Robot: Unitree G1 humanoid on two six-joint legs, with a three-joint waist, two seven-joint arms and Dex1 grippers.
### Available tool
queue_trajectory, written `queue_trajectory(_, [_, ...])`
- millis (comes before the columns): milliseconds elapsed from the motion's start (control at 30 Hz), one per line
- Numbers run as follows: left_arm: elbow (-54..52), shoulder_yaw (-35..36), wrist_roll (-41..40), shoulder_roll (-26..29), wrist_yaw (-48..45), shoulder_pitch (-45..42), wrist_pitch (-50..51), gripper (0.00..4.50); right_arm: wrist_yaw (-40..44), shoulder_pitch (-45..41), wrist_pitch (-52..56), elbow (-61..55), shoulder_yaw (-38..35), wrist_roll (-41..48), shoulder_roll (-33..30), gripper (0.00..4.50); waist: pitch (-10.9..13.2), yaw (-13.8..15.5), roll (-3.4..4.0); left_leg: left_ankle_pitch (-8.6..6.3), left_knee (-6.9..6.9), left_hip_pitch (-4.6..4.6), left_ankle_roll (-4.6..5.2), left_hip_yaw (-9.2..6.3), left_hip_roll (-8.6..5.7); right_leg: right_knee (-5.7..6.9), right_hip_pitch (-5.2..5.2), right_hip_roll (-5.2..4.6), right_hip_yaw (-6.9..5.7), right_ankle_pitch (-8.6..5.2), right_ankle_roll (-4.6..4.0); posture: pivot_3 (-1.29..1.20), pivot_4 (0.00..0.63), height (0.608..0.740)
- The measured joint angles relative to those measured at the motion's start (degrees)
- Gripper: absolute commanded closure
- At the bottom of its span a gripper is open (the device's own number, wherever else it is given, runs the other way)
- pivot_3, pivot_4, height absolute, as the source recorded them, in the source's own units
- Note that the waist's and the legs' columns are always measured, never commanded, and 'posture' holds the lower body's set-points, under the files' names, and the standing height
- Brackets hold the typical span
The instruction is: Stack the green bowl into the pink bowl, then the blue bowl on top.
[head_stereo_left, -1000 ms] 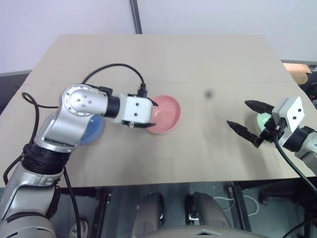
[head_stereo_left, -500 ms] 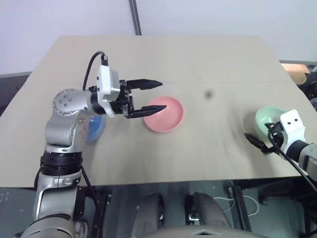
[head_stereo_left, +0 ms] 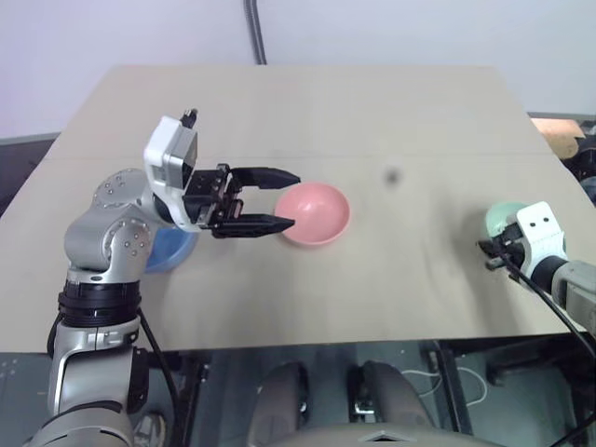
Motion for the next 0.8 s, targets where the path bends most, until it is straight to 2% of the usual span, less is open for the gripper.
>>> queue_trajectory(33, [0.00,0.00,0.34,-0.09,0.34,0.10,-0.56,1.26,0.42,-0.09,-0.79,0.15,0.56,-0.55,-0.41,4.47,0.00,0.01,0.00,-0.01,0.00,0.00,0.02,0.00,0.00,0.00,0.00,0.00,0.00,0.00,0.00,0.00,0.150,0.740])
queue_trajectory(67, [0.00,0.05,1.29,-0.14,0.77,0.47,-1.77,1.02,1.12,-0.52,-2.11,0.33,1.29,-1.26,-0.59,4.49,0.00,-0.01,0.00,-0.08,0.00,0.01,0.13,0.00,0.00,0.00,0.00,0.00,0.00,0.00,0.00,0.00,0.150,0.740])
queue_trajectory(167, [0.10,0.26,3.26,-0.85,2.43,2.08,-4.64,0.01,3.31,-4.93,-4.80,0.41,3.82,-1.47,-0.03,4.50,0.01,-0.32,0.02,-0.10,-0.02,0.01,0.17,0.02,0.02,0.03,-0.04,0.01,0.02,0.00,0.00,0.00,0.150,0.740])
queue_trajectory(300, [0.72,3.48,3.97,-0.44,6.07,5.06,-6.01,0.01,7.36,-14.60,-8.68,-0.54,9.86,-0.80,3.40,4.50,0.03,-0.92,0.03,-0.09,-0.09,0.00,0.15,0.01,0.07,0.04,-0.11,0.06,0.02,0.00,-0.01,0.00,0.150,0.740])
queue_trajectory(467, [1.05,8.68,5.94,3.32,11.06,11.81,-6.24,0.01,13.22,-26.93,-11.86,2.10,22.63,-0.46,12.98,4.50,0.04,-1.31,0.00,0.01,-0.13,-0.10,-0.04,0.04,0.06,-0.02,-0.19,-0.01,0.02,0.00,-0.02,0.00,0.150,0.740])
queue_trajectory(700, [1.32,14.89,6.03,5.65,16.58,16.50,-5.66,0.01,21.34,-34.41,-18.27,10.78,34.00,-3.75,19.46,4.50,0.05,-0.23,-0.08,-0.04,-0.10,-0.18,0.05,0.03,0.03,-0.07,-0.23,-0.13,-0.04,0.12,-0.24,0.00,0.150,0.740])
queue_trajectory(767, [0.25,15.89,6.19,5.80,17.78,18.44,-5.66,0.00,22.95,-35.20,-19.84,13.54,35.57,-4.74,20.30,3.64,0.05,-0.04,-0.08,-0.05,-0.10,-0.19,0.07,0.04,0.03,-0.06,-0.23,-0.15,-0.05,0.13,-0.26,0.00,0.150,0.740])
queue_trajectory(800, [-1.04,16.02,6.63,5.85,18.89,19.78,-5.62,0.00,23.90,-35.72,-21.22,15.60,36.42,-5.78,20.96,3.40,0.05,0.02,-0.09,-0.05,-0.09,-0.18,0.07,0.03,0.02,-0.06,-0.23,-0.16,-0.07,0.13,-0.26,0.00,0.150,0.740])
